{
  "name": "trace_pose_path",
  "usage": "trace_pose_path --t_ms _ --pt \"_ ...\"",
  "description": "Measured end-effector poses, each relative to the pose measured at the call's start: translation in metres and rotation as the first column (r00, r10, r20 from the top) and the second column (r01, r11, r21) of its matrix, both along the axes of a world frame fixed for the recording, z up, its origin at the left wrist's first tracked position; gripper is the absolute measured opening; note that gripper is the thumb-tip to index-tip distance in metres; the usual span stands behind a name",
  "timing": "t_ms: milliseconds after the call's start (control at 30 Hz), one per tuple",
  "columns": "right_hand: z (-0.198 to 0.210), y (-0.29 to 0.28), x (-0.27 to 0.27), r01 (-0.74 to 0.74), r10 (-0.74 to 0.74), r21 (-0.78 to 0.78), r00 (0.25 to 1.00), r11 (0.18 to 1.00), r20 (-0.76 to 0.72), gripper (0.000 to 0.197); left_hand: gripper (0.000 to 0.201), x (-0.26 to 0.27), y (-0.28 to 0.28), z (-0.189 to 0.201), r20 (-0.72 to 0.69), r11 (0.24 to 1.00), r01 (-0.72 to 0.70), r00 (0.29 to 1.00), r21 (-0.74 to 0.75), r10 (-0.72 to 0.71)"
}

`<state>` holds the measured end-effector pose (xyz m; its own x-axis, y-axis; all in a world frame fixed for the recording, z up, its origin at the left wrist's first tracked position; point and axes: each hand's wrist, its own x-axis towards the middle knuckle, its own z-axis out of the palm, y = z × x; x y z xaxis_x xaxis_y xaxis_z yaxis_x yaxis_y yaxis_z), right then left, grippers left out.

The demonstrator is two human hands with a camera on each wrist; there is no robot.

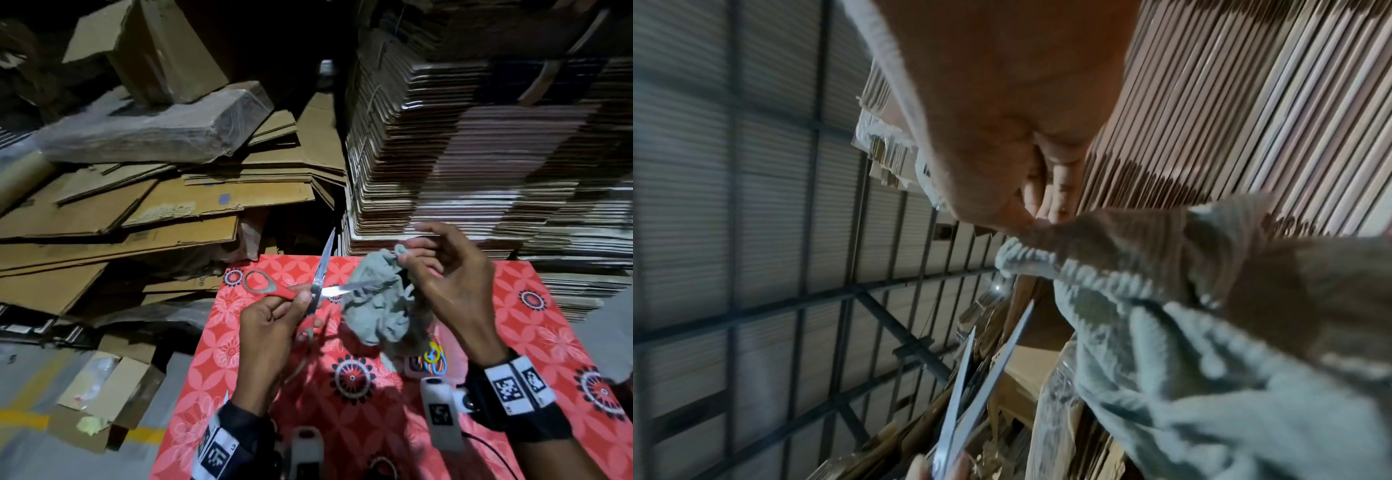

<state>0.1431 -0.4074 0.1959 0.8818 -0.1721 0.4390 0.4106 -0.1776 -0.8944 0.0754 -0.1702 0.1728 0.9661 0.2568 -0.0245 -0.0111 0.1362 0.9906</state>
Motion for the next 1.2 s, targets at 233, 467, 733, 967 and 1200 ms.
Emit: trace_pose_path --t_ms 233,467,733,967,1200 --pt "0.02 -0.008 -0.001 -0.009 0.013 -0.061 0.998 0.998 0.063 0.036 0.03 0.002 0.012 0.014 0.007 0.973 0.0 1.0 0.231 -0.001" --pt "0.035 0.026 -0.034 -0.173 0.216 -0.279 0.968 0.945 0.131 0.034 0.032 0.002 0.008 0.019 0.075 0.916 -0.05 0.997 0.399 0.022" --pt "0.02 0.064 -0.052 -0.124 0.243 -0.395 0.933 0.91 0.266 0.029 0.029 -0.004 -0.002 0.034 0.157 0.876 -0.03 0.986 0.481 -0.052" --pt "0.014 0.074 -0.054 -0.04 0.149 -0.386 0.955 0.921 0.257 0.03 0.027 -0.009 -0.003 0.035 0.233 0.804 -0.096 0.971 0.587 -0.053" --pt "0.01 0.072 -0.044 0.036 0.025 -0.304 0.98 0.952 0.195 0.028 0.032 -0.006 -0.005 0.026 0.238 0.8 -0.078 0.968 0.595 -0.083"
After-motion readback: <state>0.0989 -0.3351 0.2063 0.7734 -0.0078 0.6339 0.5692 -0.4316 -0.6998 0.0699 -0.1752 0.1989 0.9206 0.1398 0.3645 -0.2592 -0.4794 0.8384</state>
